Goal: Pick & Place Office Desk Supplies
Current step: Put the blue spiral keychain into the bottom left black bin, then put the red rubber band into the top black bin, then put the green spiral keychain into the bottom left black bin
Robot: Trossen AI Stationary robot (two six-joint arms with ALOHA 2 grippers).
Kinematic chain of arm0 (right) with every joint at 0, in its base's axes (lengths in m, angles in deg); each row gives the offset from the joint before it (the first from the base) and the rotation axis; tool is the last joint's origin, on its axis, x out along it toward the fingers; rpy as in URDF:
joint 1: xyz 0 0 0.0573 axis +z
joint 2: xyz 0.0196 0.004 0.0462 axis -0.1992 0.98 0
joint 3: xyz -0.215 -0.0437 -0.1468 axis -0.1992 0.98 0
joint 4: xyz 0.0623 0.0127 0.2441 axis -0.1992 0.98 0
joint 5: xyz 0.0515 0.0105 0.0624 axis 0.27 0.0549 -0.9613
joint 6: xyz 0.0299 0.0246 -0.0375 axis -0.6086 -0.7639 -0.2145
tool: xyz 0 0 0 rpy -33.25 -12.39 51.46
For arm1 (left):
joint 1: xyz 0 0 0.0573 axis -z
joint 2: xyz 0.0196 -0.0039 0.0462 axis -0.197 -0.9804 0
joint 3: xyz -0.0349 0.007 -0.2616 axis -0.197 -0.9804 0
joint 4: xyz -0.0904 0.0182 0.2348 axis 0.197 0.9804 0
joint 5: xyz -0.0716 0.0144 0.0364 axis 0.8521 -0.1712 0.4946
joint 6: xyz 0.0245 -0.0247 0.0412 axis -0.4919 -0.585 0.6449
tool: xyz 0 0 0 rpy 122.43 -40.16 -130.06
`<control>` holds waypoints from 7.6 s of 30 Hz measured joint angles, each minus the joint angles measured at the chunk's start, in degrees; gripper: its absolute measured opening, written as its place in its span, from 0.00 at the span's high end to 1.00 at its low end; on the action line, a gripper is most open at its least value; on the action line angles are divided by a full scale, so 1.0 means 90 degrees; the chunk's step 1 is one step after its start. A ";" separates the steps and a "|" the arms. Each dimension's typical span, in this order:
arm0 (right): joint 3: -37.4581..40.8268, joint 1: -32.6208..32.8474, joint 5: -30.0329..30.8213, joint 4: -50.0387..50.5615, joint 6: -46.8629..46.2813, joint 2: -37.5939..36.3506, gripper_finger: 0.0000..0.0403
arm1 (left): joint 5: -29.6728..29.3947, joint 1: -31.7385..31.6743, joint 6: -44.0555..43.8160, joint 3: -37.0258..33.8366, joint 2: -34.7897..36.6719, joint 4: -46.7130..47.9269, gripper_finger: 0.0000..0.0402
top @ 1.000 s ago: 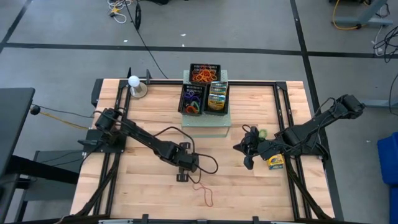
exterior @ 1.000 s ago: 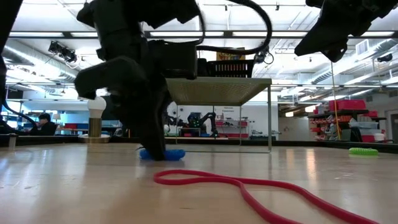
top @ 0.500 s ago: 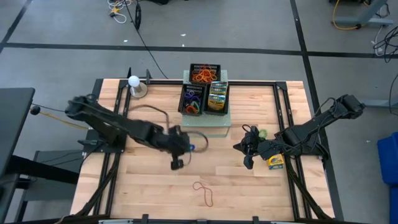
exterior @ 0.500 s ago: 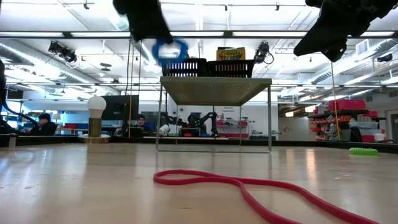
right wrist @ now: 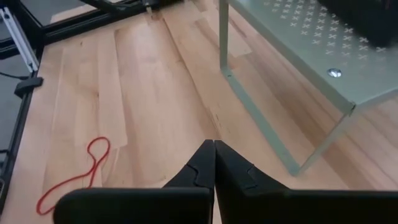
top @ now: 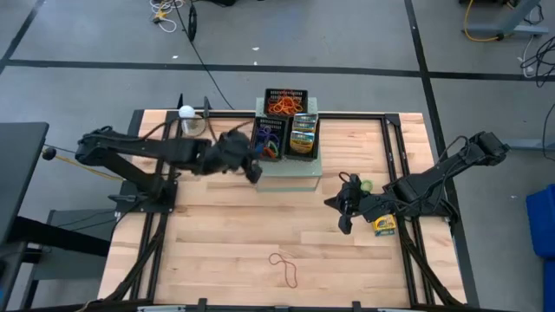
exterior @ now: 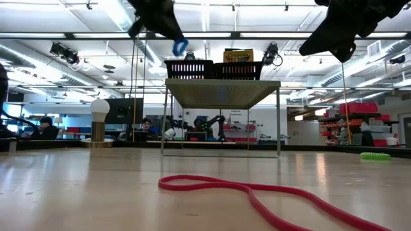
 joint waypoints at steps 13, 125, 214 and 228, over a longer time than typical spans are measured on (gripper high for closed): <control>0.0000 -0.0017 0.0369 -0.0269 0.0160 0.0000 0.99 | 0.1304 -0.1606 0.0782 0.0005 -0.0482 -0.0902 0.92; -0.6788 0.0184 -0.2600 0.3205 -0.2577 0.7660 0.98 | 0.2319 0.0527 0.2579 -0.6632 0.1524 -0.8153 0.97; -0.6776 -0.6154 -0.1580 0.1631 0.4887 0.5145 0.84 | 0.0119 0.0527 0.0588 -0.6630 0.1415 -0.7375 0.97; -0.6776 -0.6124 -0.1596 0.1944 0.4950 0.4256 0.67 | 0.0121 0.0527 0.0690 -0.6632 0.1415 -0.7380 0.97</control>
